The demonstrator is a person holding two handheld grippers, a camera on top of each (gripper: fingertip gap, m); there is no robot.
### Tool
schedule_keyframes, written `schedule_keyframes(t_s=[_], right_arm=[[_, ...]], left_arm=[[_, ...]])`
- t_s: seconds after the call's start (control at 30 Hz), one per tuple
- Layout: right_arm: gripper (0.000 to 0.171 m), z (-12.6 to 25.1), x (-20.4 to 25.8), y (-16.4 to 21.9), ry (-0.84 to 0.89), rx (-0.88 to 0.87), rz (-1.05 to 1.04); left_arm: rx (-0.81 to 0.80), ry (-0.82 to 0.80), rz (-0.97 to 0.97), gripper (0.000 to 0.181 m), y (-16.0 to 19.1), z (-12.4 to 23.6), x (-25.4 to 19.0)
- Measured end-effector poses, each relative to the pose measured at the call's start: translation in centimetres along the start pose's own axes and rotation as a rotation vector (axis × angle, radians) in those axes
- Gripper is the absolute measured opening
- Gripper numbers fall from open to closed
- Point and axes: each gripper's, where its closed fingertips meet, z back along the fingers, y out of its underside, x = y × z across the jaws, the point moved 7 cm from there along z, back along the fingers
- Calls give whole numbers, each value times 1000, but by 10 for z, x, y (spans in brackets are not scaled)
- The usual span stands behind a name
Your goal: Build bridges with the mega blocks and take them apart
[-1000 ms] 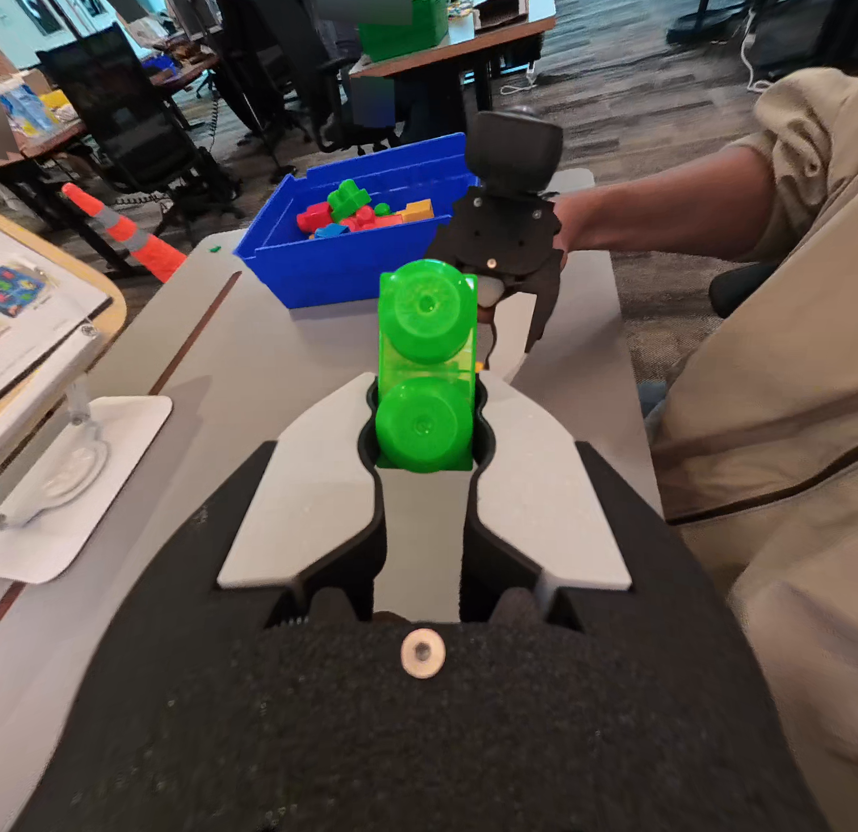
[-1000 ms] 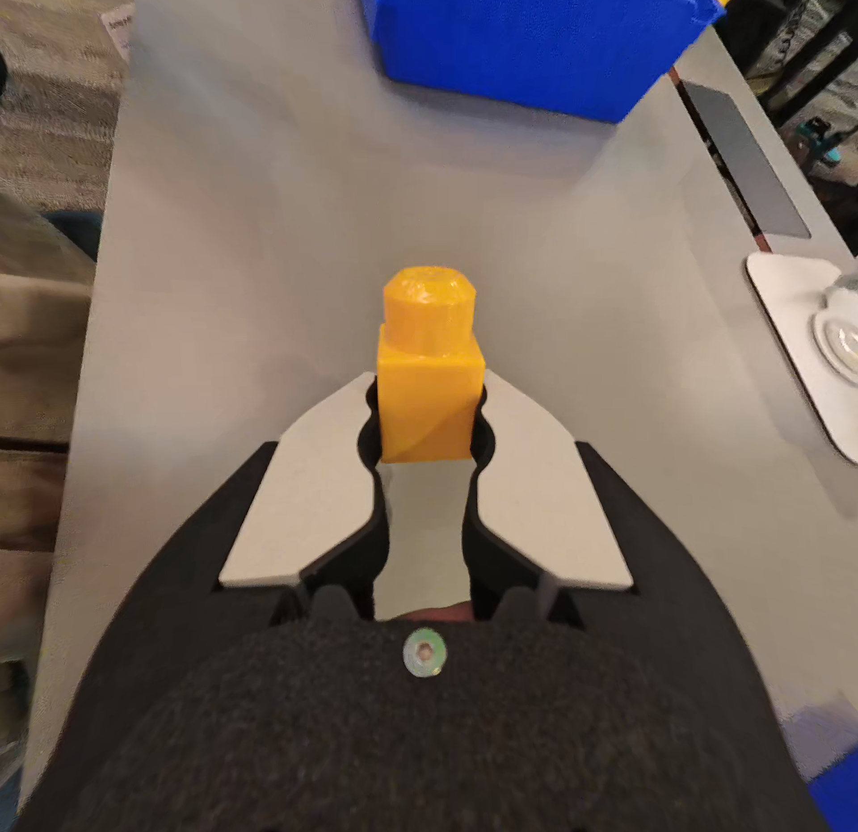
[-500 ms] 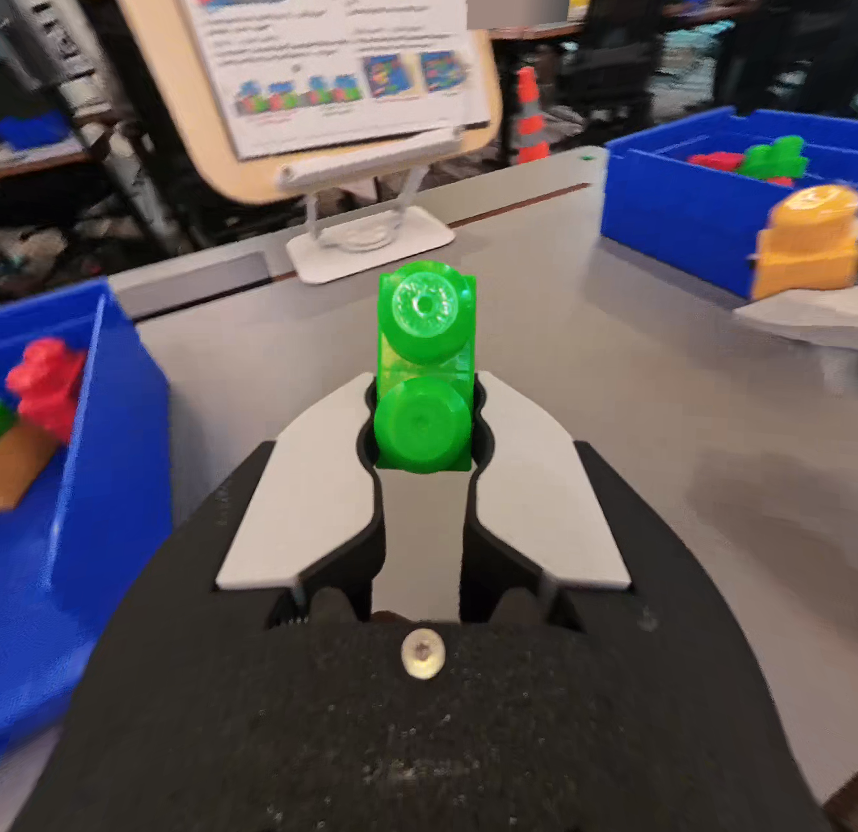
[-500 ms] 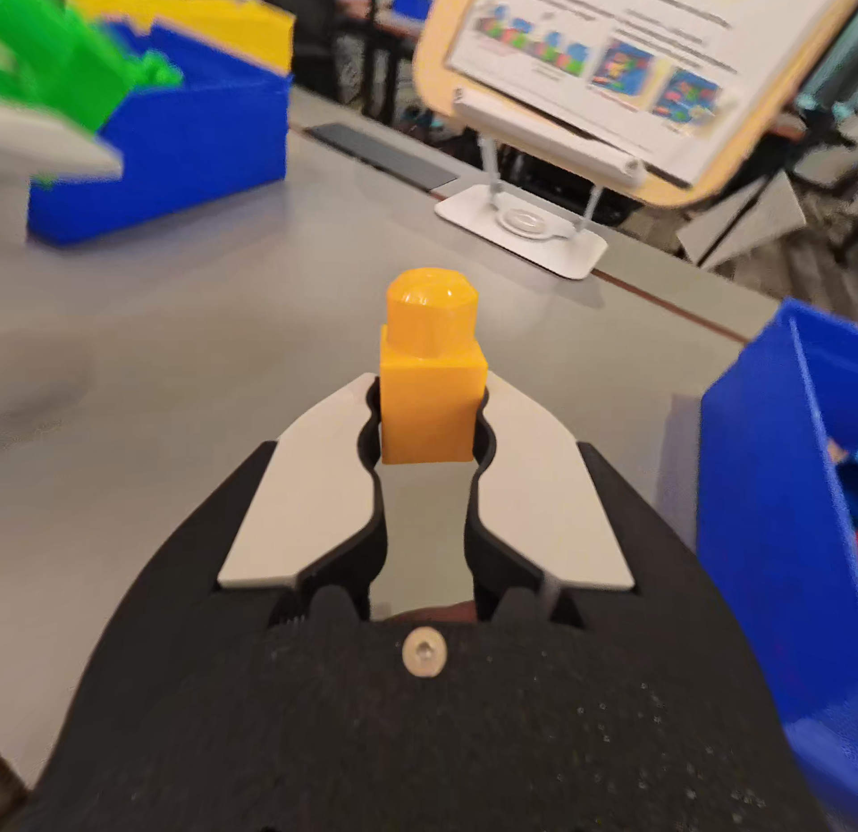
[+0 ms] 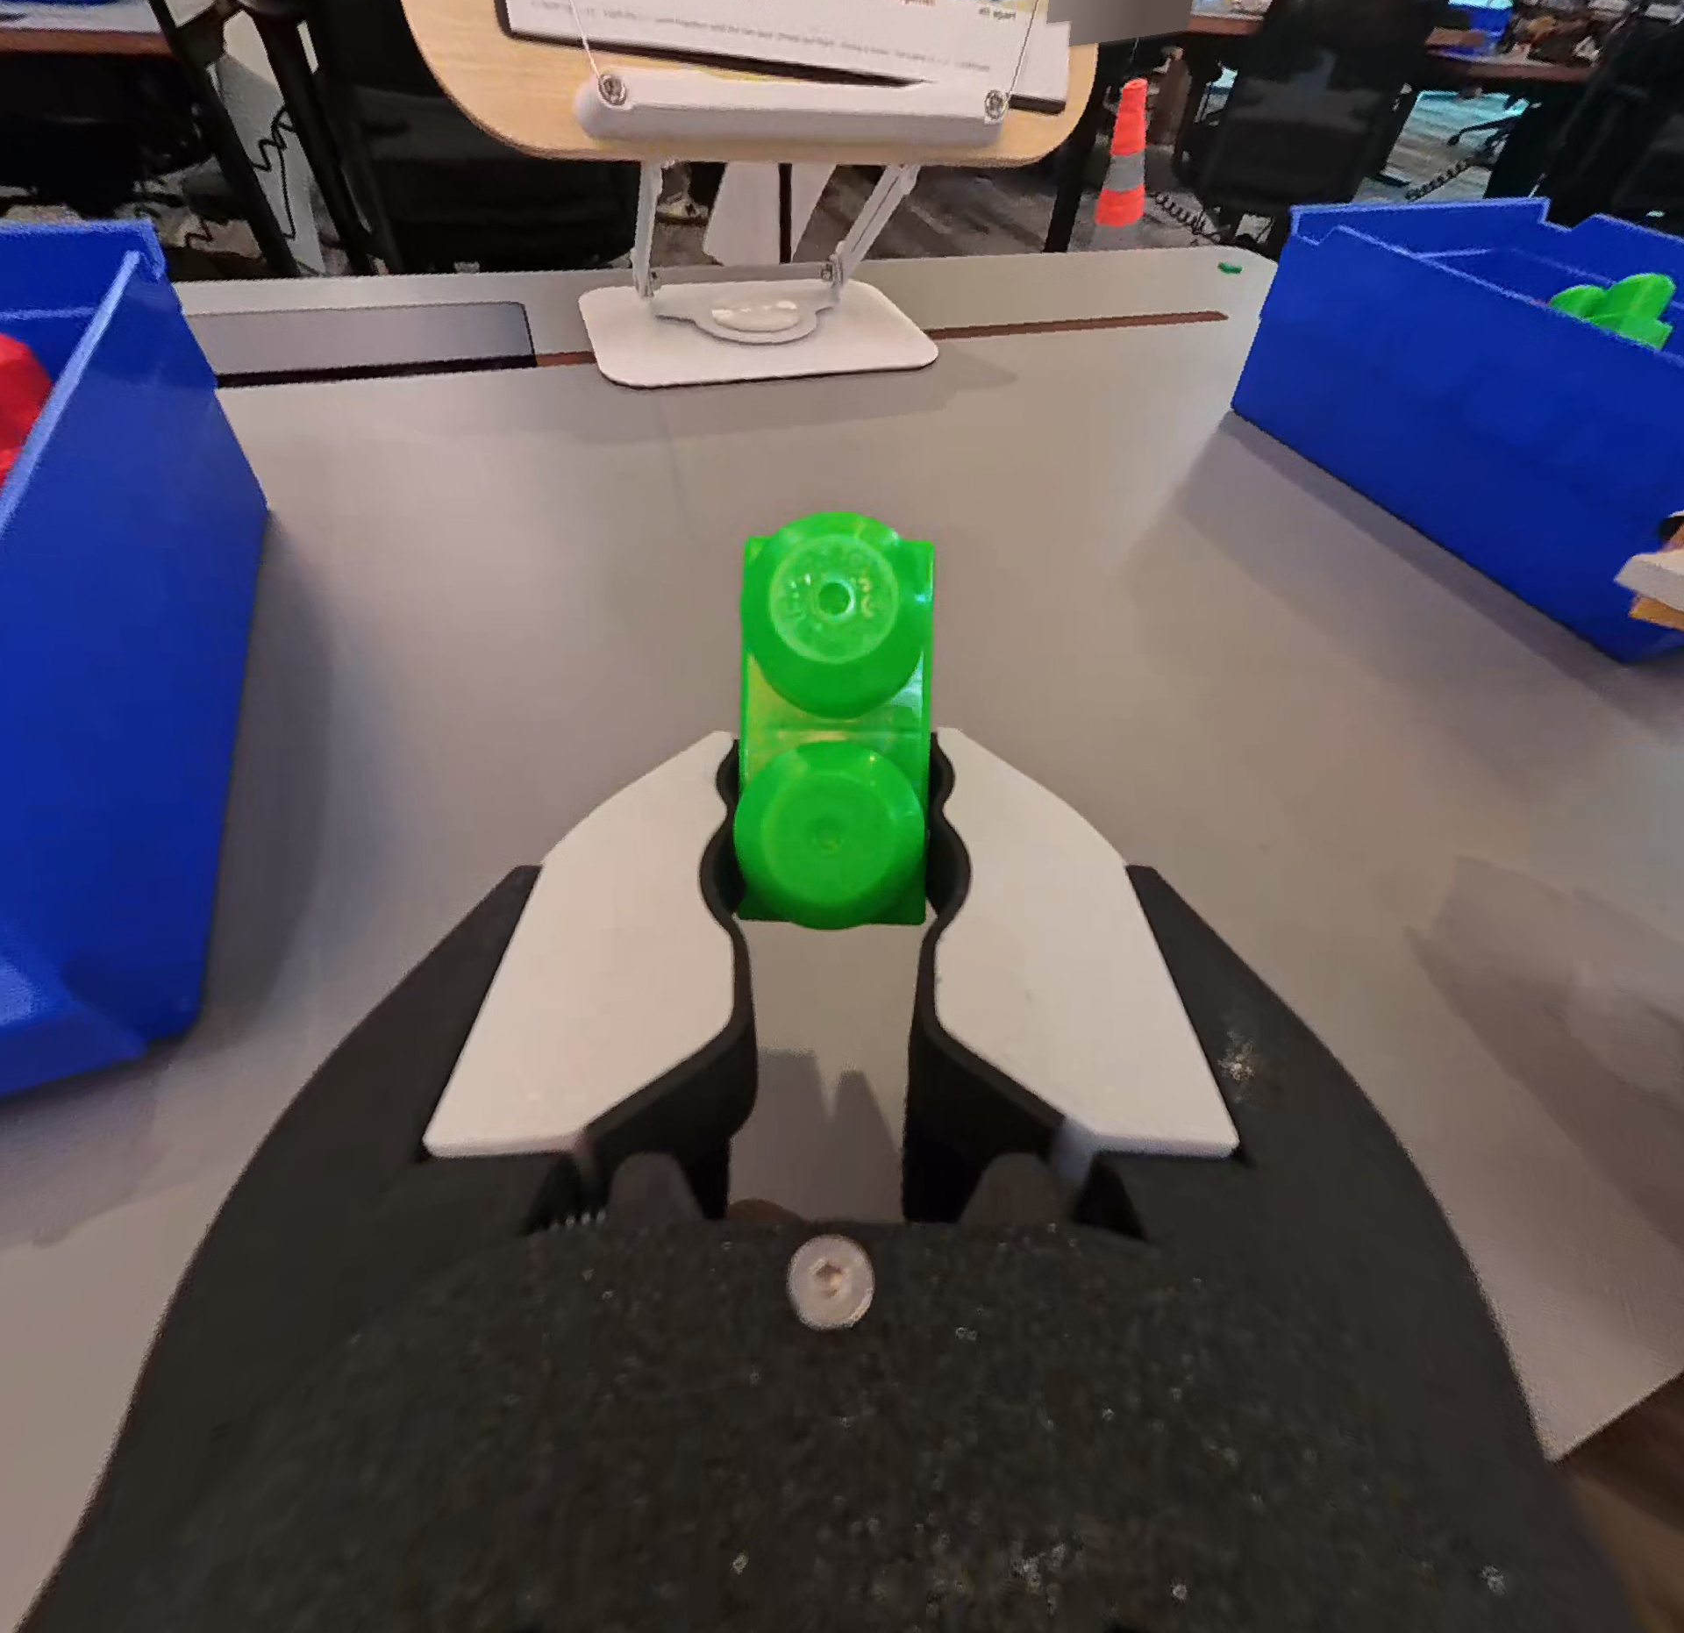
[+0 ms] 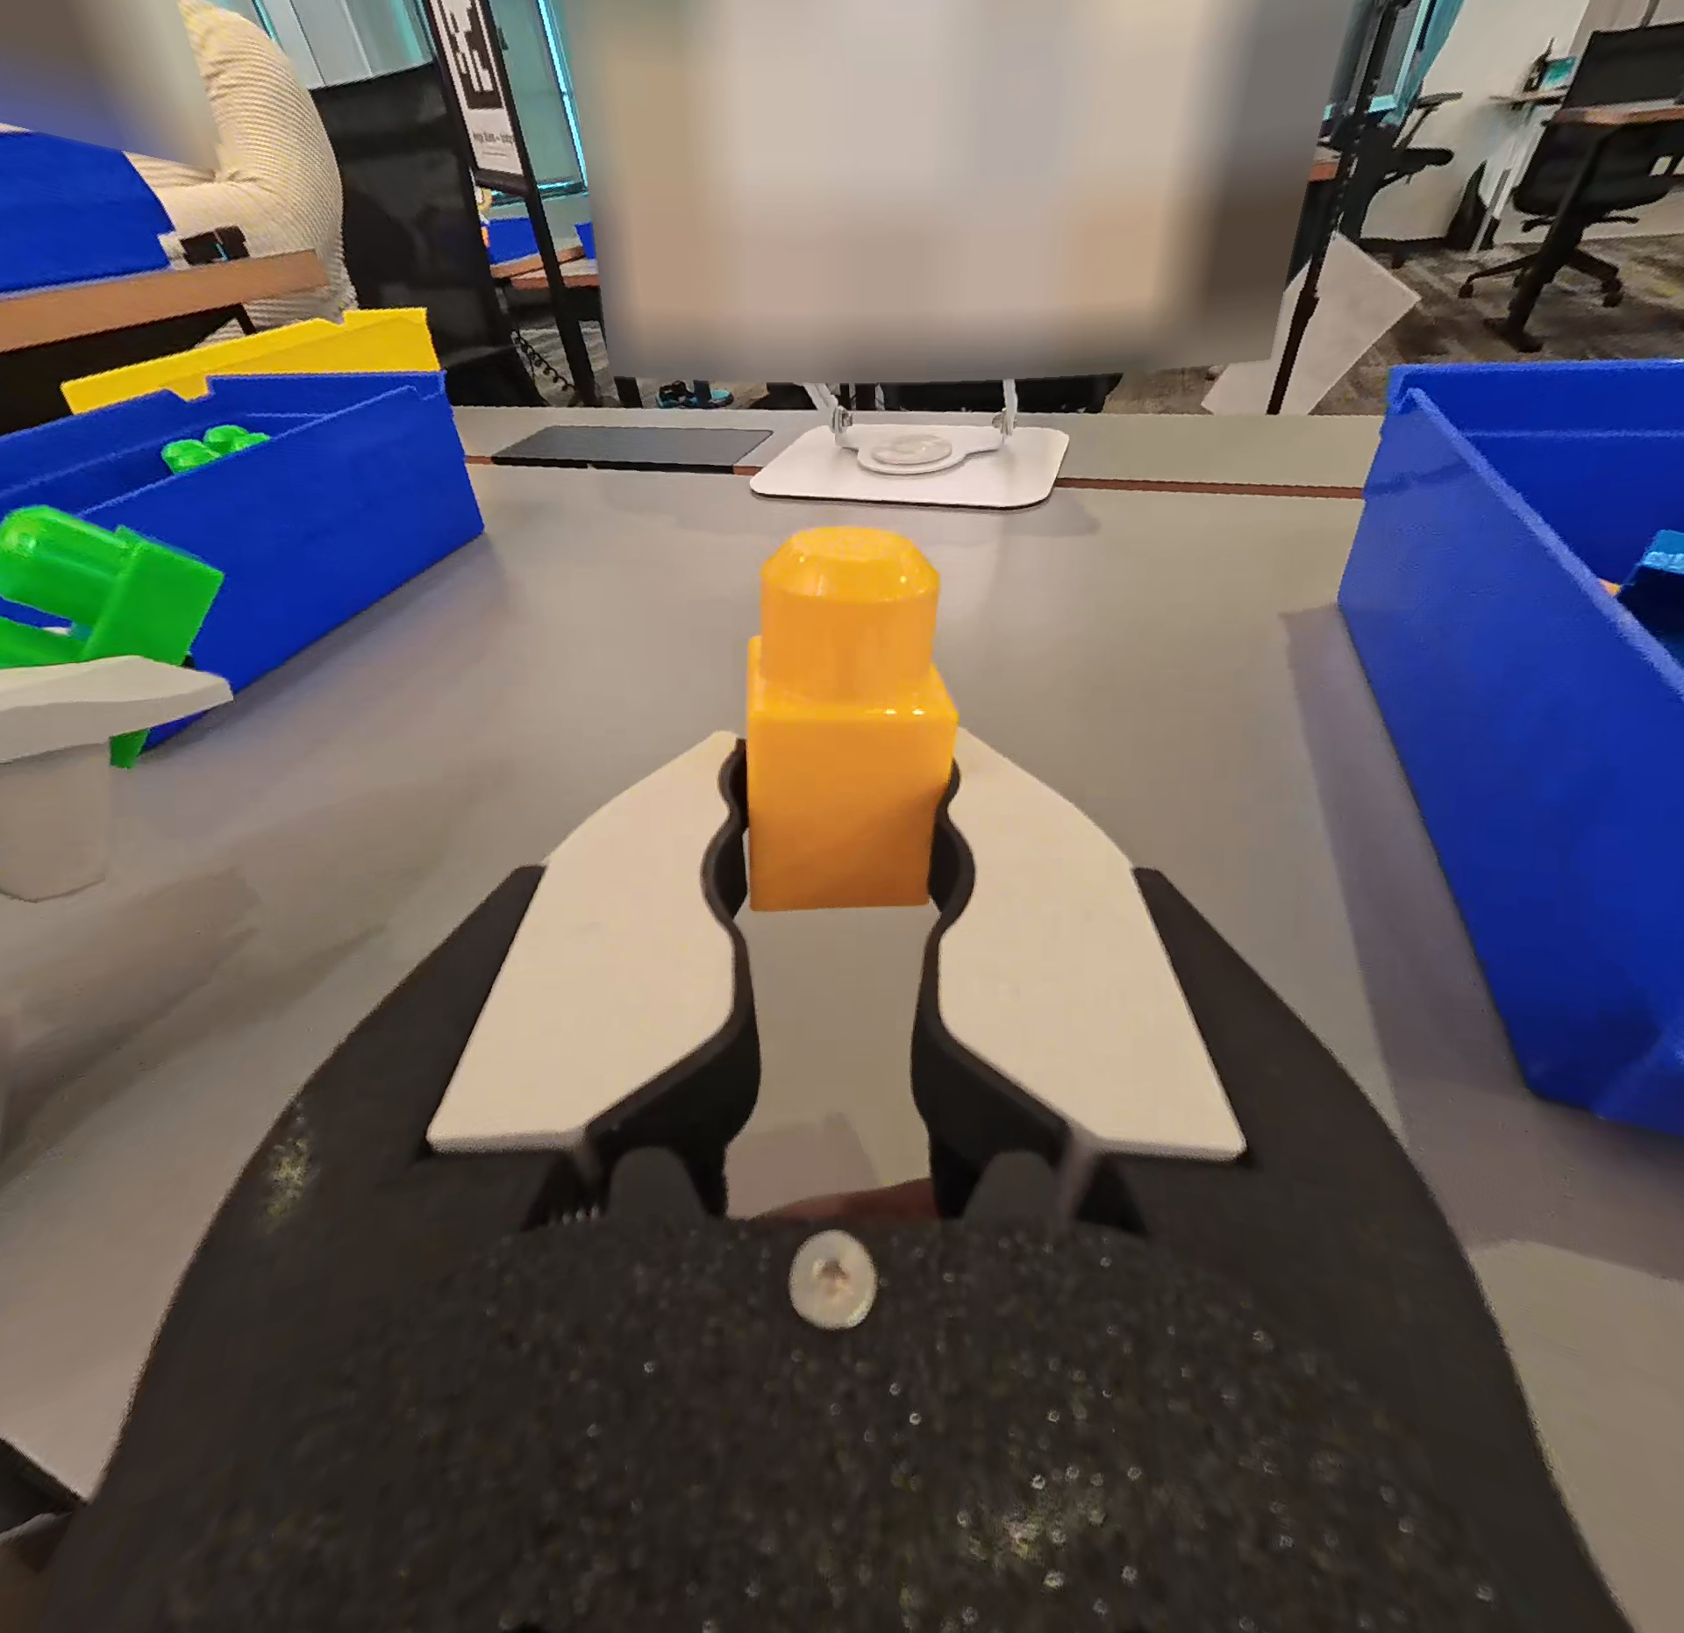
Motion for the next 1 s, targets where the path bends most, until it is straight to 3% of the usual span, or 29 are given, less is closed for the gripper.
schedule_keyframes(t_s=[0.13, 0.23, 0.37, 0.47, 0.57, 0.7, 0.83, 1.0], right_arm=[[37, 1, -4, -5, 13, 3, 32], [37, 7, -35, -32, 74, -2, 118], [37, 6, -120, -89, 199, 120, 261], [37, -10, -200, -110, 261, 382, 303], [37, -31, -269, -97, 251, 719, 240], [37, -54, -313, -61, 172, 1017, 130], [37, -63, -321, -38, 184, 1142, 123], [41, -64, -321, -32, 232, 1179, 151]], left_arm=[[8, 34, -4, 36, -1, -3, -4], [12, 53, -8, 36, 0, -3, -5], [15, 72, -1, 36, 1, -3, -4], [23, 84, 6, 36, 3, -4, -4], [31, 95, 4, 36, 5, -3, -7], [35, 112, -7, 36, 6, -3, -11], [35, 114, -20, 36, 5, -2, -12], [36, 114, -21, 36, 5, -2, -11]])
